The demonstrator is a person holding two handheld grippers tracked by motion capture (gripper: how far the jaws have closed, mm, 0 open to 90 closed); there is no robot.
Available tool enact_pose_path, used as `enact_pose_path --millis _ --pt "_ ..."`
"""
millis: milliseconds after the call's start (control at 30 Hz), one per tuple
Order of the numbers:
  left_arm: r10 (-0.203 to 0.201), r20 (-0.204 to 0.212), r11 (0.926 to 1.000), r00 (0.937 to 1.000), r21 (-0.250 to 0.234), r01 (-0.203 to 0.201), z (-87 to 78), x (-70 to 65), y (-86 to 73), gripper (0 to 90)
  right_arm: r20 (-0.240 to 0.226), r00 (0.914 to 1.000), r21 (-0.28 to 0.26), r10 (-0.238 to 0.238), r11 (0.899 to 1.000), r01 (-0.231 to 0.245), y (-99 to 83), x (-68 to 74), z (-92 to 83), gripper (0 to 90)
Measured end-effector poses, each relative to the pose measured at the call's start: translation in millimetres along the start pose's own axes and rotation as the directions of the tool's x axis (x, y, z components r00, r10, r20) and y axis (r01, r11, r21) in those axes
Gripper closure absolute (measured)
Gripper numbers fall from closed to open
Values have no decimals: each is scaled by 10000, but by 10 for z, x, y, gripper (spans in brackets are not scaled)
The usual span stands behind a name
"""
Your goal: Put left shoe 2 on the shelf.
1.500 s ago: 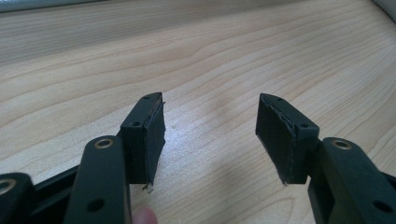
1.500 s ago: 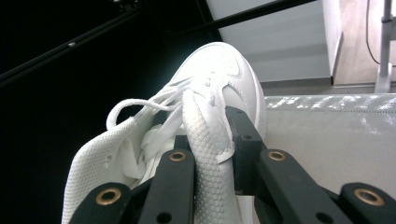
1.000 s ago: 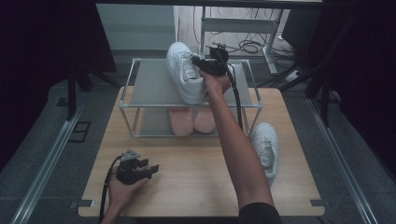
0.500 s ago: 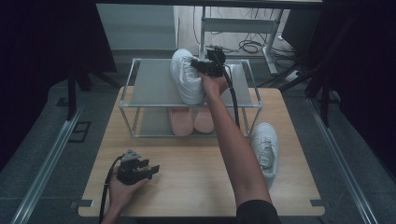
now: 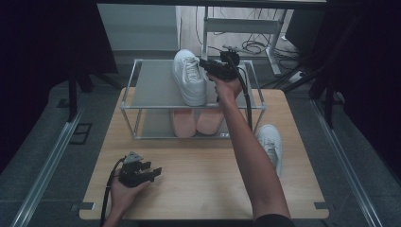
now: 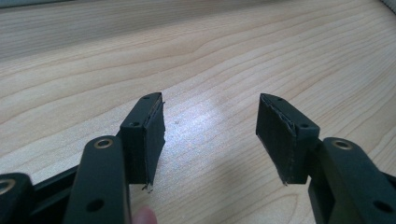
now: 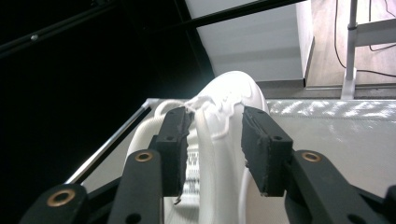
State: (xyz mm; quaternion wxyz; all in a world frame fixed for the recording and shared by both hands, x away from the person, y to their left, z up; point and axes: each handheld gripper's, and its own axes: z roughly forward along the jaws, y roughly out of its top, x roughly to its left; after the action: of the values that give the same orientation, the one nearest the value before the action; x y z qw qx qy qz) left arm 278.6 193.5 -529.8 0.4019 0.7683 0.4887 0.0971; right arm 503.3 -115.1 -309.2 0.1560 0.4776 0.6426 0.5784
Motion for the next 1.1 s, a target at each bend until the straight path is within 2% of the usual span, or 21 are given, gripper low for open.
enact_pose_path --millis 100,333,500,833,867,967,1100 --pt "-145 -40 9999 9999 -11 145 -6 1 -1 426 -141 9998 55 -142 9999 143 -23 -8 -113 651" --pt "-58 -130 10000 9999 -5 58 -13 3 -1 426 -458 9978 468 -471 9977 493 -195 -28 -306 720" --pt "-52 -107 10000 9999 24 53 -4 -16 -4 426 -559 9971 482 -512 9974 539 -304 -56 -404 756" --pt "-113 -100 9999 9999 43 113 -2 -33 -7 425 -640 9958 498 -648 9964 680 -459 -105 -550 825" --pt "8 -101 10000 9999 46 -8 -3 -27 -5 425 -662 9956 497 -665 9963 698 -470 -106 -564 831" --pt "30 -100 10000 9999 64 -29 3 -34 -5 425 -717 9950 550 -697 9958 737 -504 -107 -598 845" --pt "-105 -72 9999 9999 78 106 6 -58 -9 424 -762 9941 601 -771 9948 818 -558 -107 -626 862"
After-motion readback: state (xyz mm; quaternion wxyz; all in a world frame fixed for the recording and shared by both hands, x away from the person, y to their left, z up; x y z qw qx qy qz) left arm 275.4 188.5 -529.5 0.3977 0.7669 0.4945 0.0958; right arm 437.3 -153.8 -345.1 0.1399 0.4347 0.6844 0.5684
